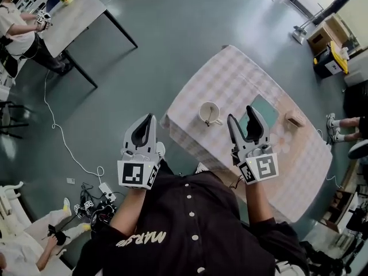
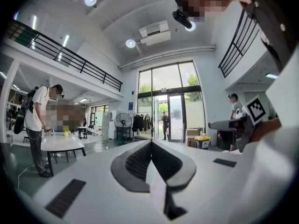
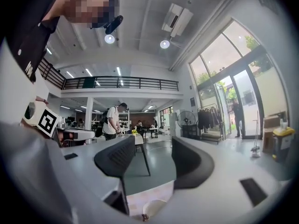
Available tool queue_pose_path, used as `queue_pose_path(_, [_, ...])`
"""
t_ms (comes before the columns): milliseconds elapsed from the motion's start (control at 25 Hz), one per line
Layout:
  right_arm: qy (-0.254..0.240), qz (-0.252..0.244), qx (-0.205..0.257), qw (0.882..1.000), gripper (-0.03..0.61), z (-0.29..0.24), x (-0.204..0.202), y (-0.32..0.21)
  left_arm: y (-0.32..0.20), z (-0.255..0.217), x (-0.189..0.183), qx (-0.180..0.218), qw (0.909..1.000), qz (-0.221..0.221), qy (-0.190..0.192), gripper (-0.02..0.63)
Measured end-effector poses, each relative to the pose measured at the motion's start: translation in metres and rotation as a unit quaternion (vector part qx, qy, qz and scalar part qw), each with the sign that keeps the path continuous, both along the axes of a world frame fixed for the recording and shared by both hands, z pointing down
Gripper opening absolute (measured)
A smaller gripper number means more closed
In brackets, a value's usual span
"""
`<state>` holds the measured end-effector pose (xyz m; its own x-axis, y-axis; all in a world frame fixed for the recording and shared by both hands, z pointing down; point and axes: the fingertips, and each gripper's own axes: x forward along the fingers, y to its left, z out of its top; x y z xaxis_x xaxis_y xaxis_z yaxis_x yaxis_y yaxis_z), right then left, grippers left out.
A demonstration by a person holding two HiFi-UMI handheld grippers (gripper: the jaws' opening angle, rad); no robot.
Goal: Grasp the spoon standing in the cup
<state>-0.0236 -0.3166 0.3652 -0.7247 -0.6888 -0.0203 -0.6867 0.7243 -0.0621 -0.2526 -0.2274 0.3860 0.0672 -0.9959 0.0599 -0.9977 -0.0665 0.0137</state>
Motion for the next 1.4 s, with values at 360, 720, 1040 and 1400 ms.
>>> queue_pose_path(360, [0.008,0.067,0.0,0.998,0.233,0.0,0.013,-0.008,-0.037,0.004,0.006,-0.003,0.9978,0.066,0.012,0.011])
queue_pose_path(720, [0.016,0.154,-0.01,0.988,0.233,0.003,0.058,0.001,-0.068,0.005,0.035,-0.006,0.9896,0.142,0.019,0.011])
queue_pose_path(1040, [0.028,0.172,-0.025,0.984,0.233,0.018,0.063,0.004,-0.078,0.009,0.046,-0.016,0.9852,0.169,0.025,0.011])
queue_pose_path(1400, [0.09,0.12,-0.063,0.987,0.238,0.091,0.022,0.0,-0.076,0.028,0.042,-0.041,0.9843,0.169,0.03,0.011])
